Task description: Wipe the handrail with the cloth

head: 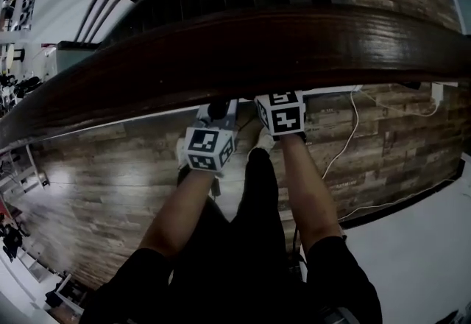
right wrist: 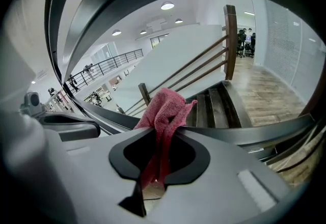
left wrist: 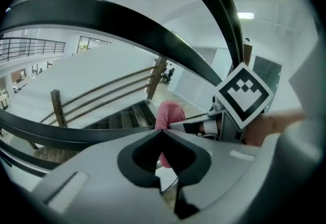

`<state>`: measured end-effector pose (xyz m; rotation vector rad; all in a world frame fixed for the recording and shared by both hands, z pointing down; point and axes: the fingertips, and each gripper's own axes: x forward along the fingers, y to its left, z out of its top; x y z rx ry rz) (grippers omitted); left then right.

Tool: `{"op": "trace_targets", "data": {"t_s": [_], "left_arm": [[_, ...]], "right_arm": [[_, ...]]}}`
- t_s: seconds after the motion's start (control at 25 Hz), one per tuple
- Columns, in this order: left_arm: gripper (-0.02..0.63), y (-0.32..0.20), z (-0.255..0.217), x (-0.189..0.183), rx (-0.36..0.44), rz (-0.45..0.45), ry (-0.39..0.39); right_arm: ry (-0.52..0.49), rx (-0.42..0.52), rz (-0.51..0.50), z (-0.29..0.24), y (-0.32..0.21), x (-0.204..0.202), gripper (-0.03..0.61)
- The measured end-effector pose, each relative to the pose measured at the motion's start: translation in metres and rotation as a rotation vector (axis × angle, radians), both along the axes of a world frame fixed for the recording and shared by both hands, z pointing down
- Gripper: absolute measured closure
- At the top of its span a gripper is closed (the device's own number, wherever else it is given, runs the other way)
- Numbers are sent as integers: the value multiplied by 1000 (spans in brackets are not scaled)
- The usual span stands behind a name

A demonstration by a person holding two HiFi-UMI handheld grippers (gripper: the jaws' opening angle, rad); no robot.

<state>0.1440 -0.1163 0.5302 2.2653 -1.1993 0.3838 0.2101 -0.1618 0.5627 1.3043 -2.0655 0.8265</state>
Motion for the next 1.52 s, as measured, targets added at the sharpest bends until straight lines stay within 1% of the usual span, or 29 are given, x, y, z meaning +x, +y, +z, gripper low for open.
{"op": "trace_targets", "data": {"t_s": [0.2,0.64,0.84,1.0,1.16,1.36,1.52], "left_arm": [[614,3,0,32,-2,69,-10],[614,4,0,81,-15,152,-1],[614,5,2,96,-21,182,-9],[614,0,0,106,-14,189,-15],[614,-3,-1,120,-11,202,-13],[614,-9,-3,143,-6,232,-3],[614,-5,-4,158,-9,256,-8]], "right_arm": [[-62,-32,63,0,4,24,522],[-204,-44,220,-2,-1,86,526],[-222,-43,262,-2,-3,107,526],[-247,-43,303,-4,-8,125,528],[-240,-31,338,-5,-11,147,528],[-192,-7,377,-7,-15,177,528],[-215,-12,413,-6,-18,192,528]]}}
